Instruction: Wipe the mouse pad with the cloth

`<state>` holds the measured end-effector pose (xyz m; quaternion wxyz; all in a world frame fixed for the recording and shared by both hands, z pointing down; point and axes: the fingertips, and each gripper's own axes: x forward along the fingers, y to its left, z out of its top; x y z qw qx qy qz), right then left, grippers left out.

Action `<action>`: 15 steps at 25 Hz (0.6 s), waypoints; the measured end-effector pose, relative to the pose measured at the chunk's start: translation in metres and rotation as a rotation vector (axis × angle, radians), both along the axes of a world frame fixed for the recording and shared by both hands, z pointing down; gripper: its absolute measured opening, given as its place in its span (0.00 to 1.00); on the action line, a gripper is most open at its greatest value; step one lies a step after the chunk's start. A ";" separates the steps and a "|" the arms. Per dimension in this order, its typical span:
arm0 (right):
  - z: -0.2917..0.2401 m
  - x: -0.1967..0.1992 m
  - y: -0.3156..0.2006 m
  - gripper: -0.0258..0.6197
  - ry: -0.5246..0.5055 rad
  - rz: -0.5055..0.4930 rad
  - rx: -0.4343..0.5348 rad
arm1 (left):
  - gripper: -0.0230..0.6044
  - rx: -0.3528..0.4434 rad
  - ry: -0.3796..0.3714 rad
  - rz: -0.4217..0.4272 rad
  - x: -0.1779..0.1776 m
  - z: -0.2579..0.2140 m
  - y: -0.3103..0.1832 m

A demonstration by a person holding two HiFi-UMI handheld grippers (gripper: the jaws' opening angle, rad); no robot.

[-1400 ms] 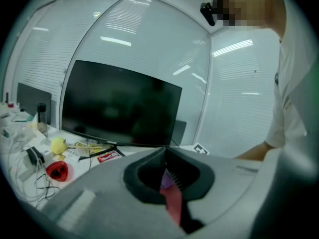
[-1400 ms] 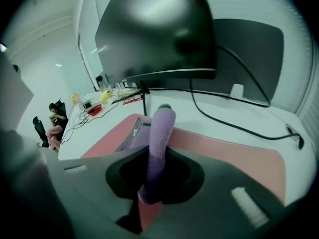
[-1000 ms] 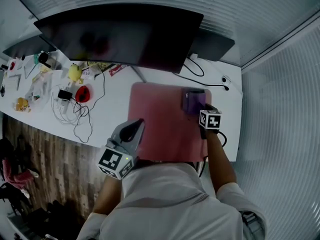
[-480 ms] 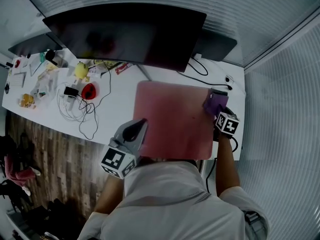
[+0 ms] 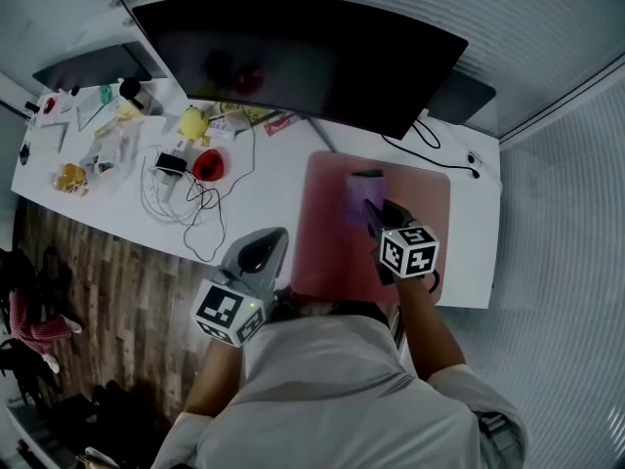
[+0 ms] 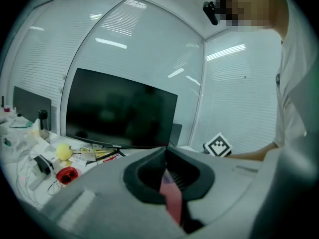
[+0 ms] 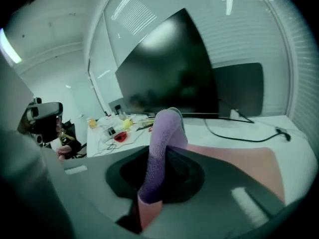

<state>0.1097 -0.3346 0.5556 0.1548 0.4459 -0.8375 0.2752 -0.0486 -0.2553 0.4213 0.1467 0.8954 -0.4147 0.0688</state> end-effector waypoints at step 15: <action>0.097 -0.154 0.027 0.12 0.182 -0.141 -0.131 | 0.04 0.005 0.013 0.010 -0.102 0.009 0.013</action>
